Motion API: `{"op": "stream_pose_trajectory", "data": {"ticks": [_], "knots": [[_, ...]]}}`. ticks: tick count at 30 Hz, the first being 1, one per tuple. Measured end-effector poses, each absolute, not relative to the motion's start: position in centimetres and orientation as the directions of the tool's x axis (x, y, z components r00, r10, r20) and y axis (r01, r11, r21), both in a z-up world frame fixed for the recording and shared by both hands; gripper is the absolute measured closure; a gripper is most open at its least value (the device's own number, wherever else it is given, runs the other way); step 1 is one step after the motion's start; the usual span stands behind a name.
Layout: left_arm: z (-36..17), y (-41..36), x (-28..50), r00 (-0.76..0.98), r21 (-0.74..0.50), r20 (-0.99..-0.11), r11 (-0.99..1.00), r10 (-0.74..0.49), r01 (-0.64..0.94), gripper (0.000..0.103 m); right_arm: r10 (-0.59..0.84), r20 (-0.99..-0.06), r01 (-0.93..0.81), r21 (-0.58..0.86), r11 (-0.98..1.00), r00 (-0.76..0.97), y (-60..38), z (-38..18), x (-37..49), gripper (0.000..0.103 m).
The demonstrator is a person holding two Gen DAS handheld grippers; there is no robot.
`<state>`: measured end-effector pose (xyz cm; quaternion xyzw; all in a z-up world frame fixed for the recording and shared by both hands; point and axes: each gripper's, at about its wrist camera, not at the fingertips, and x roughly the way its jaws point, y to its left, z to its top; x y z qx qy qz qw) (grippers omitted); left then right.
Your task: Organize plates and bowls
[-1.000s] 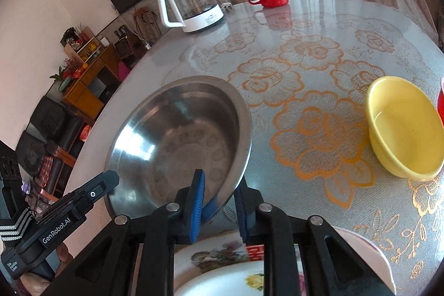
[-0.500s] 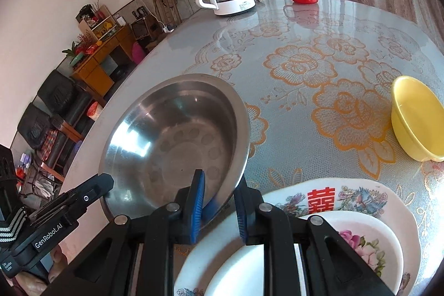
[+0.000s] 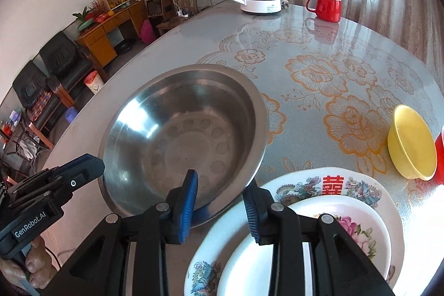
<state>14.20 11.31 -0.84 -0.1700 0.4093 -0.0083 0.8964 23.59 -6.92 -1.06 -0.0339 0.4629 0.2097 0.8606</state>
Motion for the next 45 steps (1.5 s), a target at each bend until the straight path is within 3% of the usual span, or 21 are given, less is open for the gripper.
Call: {"op": "stream_pose_trajectory", "data": {"ticks": [5, 13, 16, 21, 24, 45], "knots": [[-0.3, 11.7, 13.6, 0.685, -0.292, -0.718, 0.947, -0.121, -0.138, 0.078, 0.298, -0.823, -0.387, 0.105, 0.916, 0.483, -7.1, -0.8, 22.7, 0.058], [0.8, 11.3, 13.0, 0.714, -0.266, -0.693, 0.956, -0.099, -0.125, 0.074, 0.334, -0.79, -0.369, 0.149, 0.917, 0.513, -9.2, -0.3, 21.1, 0.058], [1.2, 10.7, 13.0, 0.719, -0.245, -0.689, 0.964, -0.096, -0.107, 0.067, 0.349, -0.765, -0.344, 0.177, 0.922, 0.542, -10.6, 0.3, 20.4, 0.058], [1.9, 8.9, 13.2, 0.729, -0.221, -0.676, 0.973, -0.109, -0.059, 0.066, 0.347, -0.723, -0.27, 0.226, 0.936, 0.597, -13.8, 1.2, 19.7, 0.058], [2.5, 7.5, 13.3, 0.741, -0.197, -0.661, 0.98, -0.117, -0.021, 0.059, 0.323, -0.711, -0.203, 0.252, 0.946, 0.625, -16.1, 1.4, 19.4, 0.058], [3.3, -3.6, 16.2, 0.712, -0.039, -0.677, 0.975, -0.186, 0.218, 0.052, 0.194, -0.672, 0.086, 0.36, 0.929, 0.715, -28.8, 0.6, 18.3, 0.058]]}}
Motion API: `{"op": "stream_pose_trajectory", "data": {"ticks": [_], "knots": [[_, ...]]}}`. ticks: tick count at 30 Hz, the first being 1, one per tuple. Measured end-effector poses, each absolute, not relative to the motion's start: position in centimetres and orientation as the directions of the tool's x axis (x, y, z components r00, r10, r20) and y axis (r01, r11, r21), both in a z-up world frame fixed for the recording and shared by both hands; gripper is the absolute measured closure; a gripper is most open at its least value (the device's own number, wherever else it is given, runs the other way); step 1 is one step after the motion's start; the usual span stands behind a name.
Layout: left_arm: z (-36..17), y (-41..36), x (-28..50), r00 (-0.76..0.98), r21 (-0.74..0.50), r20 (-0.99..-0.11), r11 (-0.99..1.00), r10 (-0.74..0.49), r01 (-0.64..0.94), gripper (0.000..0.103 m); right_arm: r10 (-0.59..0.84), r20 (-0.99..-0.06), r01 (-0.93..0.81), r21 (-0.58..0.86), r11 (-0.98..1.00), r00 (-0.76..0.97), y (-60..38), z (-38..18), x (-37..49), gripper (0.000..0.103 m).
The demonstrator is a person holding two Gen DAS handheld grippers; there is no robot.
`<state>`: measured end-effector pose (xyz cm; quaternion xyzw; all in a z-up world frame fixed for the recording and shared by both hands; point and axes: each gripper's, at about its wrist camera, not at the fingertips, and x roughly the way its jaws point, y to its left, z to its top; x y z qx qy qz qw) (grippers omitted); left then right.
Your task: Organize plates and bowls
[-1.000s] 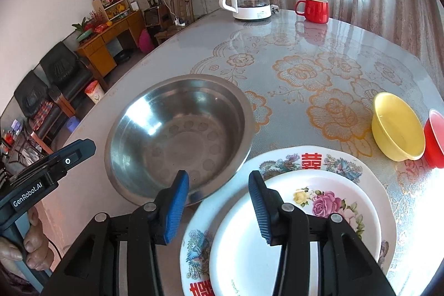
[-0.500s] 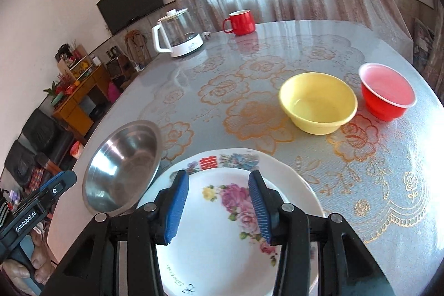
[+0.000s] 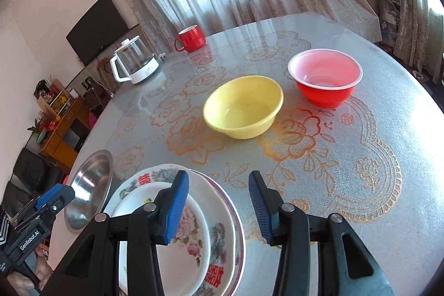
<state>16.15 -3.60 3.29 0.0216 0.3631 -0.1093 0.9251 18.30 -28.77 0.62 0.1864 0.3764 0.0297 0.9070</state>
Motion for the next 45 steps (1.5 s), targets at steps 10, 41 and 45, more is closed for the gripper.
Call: {"op": "stream_pose_trajectory", "data": {"ticks": [10, 41, 45], "knots": [[2.3, -7.1, 18.3, 0.659, -0.039, -0.719, 0.96, -0.219, 0.277, 0.052, 0.17, -0.675, 0.153, 0.391, 0.908, 0.718, -32.0, -0.8, 18.6, 0.058], [1.1, -14.9, 26.8, 0.525, -0.126, -0.784, 0.914, -0.33, 0.386, 0.057, 0.161, -0.663, 0.216, 0.449, 0.867, 0.731, -35.7, -2.5, 22.3, 0.068], [1.0, -16.1, 28.5, 0.497, -0.154, -0.792, 0.904, -0.354, 0.399, 0.057, 0.171, -0.661, 0.215, 0.46, 0.861, 0.73, -35.7, -2.3, 24.1, 0.072]]}}
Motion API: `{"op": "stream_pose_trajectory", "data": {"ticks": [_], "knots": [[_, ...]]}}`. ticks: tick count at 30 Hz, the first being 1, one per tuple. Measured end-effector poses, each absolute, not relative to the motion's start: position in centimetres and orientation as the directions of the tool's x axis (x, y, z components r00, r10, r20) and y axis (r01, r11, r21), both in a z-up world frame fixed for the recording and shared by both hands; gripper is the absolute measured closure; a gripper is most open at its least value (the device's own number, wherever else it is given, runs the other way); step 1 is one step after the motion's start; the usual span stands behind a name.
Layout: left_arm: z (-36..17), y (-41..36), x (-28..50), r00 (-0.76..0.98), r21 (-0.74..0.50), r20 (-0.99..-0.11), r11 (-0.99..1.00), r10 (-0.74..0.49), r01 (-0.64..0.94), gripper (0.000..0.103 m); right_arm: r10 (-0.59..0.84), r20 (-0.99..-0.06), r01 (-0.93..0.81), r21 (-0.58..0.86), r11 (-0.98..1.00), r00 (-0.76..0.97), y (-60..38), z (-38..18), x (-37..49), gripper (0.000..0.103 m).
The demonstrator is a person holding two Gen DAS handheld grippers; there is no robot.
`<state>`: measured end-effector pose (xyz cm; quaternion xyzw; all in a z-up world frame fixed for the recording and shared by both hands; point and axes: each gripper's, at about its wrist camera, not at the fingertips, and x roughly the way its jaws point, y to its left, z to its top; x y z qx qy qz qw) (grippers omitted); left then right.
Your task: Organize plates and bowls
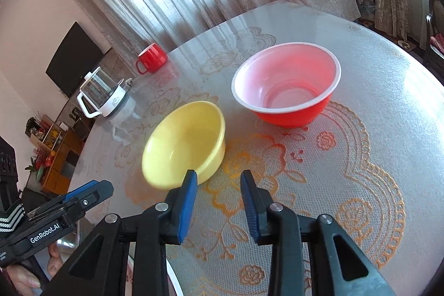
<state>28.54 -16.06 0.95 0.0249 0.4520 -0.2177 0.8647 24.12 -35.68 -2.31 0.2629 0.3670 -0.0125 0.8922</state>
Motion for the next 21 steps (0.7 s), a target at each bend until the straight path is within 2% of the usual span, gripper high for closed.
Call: {"op": "stream_pose_trajectory", "data": {"ticks": [6, 9, 10, 13, 21], "knots": [[0.2, -17.4, 30.9, 0.456, -0.201, -0.806, 0.898, -0.378, 0.391, 0.061, 0.17, -0.677, 0.23, 0.46, 0.858, 0.716, -35.8, -2.9, 26.6, 0.077], [-1.0, -17.9, 32.1, 0.407, -0.239, -0.827, 0.898, -0.388, 0.371, 0.07, 0.18, -0.682, 0.225, 0.461, 0.858, 0.709, -35.7, -3.2, 27.4, 0.084], [-1.4, -18.0, 32.3, 0.392, -0.258, -0.829, 0.894, -0.4, 0.366, 0.077, 0.183, -0.681, 0.218, 0.459, 0.861, 0.709, -35.5, -3.2, 27.6, 0.087], [-1.9, -18.3, 32.3, 0.378, -0.284, -0.827, 0.889, -0.417, 0.36, 0.085, 0.169, -0.686, 0.211, 0.433, 0.876, 0.708, -35.2, -3.1, 27.8, 0.089], [-0.8, -17.8, 30.0, 0.418, -0.275, -0.795, 0.876, -0.439, 0.397, 0.087, 0.164, -0.695, 0.218, 0.427, 0.878, 0.7, -35.4, -3.3, 27.6, 0.09]]}}
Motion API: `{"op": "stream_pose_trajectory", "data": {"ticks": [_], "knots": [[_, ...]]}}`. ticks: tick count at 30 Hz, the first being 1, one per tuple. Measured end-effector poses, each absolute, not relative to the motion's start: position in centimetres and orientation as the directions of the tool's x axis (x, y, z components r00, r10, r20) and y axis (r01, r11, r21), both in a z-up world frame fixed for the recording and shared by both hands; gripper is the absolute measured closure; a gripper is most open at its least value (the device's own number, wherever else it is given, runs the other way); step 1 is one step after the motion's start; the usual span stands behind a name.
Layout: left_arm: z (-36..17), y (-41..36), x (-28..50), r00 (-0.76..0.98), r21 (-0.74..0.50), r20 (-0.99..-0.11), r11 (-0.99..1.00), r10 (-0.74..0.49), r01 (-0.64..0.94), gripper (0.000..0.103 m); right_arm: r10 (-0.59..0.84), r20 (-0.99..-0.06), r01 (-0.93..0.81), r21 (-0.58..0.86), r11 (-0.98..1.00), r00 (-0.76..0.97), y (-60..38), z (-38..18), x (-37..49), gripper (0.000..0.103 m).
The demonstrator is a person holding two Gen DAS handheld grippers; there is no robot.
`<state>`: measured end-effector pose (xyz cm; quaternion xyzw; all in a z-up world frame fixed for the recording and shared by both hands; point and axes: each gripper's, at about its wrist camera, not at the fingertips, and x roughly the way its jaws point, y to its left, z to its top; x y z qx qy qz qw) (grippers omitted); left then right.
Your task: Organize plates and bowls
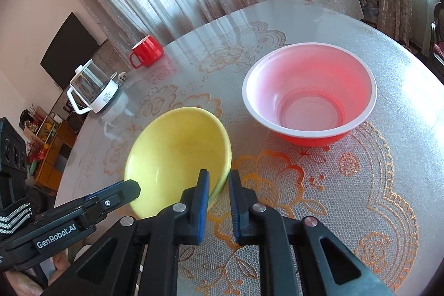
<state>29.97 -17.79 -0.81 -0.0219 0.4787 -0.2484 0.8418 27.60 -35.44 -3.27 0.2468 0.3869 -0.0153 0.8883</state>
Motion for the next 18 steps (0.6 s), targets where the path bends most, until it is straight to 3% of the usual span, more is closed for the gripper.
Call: {"op": "stream_pose_trajectory", "data": {"ticks": [18], "knots": [[2.2, -12.6, 25.4, 0.502, -0.315, -0.727, 0.877, -0.469, 0.364, 0.087, 0.222, -0.643, 0.142, 0.464, 0.874, 0.733, -32.6, -0.7, 24.8, 0.091]]}}
